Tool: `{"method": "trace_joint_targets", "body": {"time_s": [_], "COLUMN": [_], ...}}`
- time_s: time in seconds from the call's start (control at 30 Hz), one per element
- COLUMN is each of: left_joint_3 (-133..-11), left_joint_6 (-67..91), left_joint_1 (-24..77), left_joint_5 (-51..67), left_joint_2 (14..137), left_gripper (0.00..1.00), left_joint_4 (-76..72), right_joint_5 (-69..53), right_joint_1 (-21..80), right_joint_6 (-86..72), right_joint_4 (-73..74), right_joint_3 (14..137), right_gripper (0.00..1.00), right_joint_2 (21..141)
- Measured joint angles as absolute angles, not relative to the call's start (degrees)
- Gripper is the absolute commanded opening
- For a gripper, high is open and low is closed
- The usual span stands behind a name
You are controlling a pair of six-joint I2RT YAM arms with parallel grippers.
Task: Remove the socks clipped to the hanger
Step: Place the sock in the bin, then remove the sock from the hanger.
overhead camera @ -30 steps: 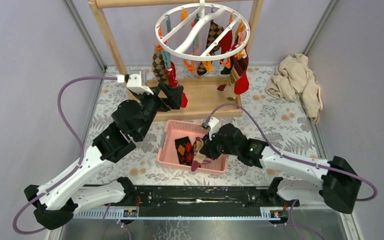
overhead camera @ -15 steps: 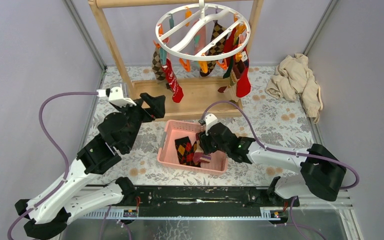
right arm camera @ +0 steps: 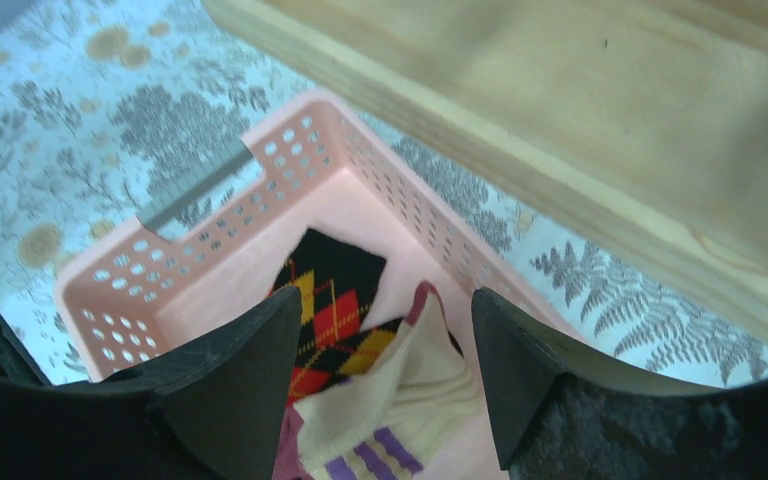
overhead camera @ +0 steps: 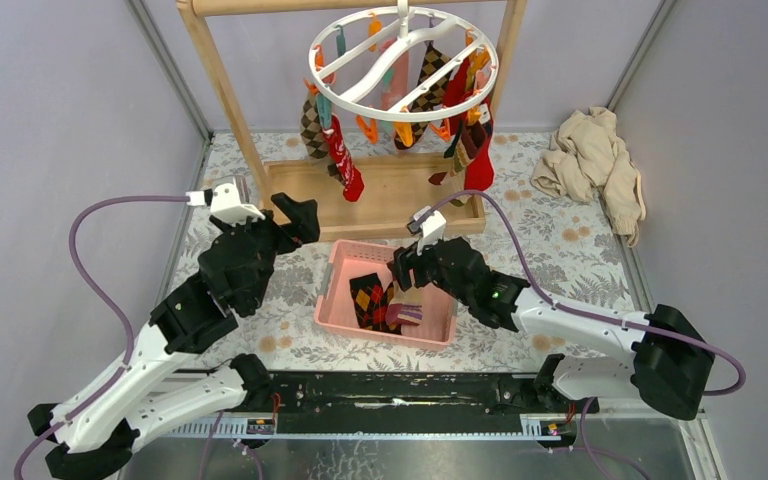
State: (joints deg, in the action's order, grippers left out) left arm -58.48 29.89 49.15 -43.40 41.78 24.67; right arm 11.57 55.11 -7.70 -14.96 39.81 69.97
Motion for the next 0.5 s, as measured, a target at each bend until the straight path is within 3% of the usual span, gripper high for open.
{"method": "trace_joint_targets", "body": {"time_s": [0.5], "left_joint_3": [-57.9], "left_joint_6": [32.1], "left_joint_1": [49.1], "left_joint_5": [-44.2], "left_joint_2": [39.2], "left_gripper": [0.99], "left_joint_4": [28.3], "right_joint_5": [14.1], "right_joint_1": [55.1], "right_joint_6": [-5.4], "right_joint_4": [-39.9], "right_joint_3": [42.2], "right_gripper": [0.69], "right_joint_2": [80.2]}}
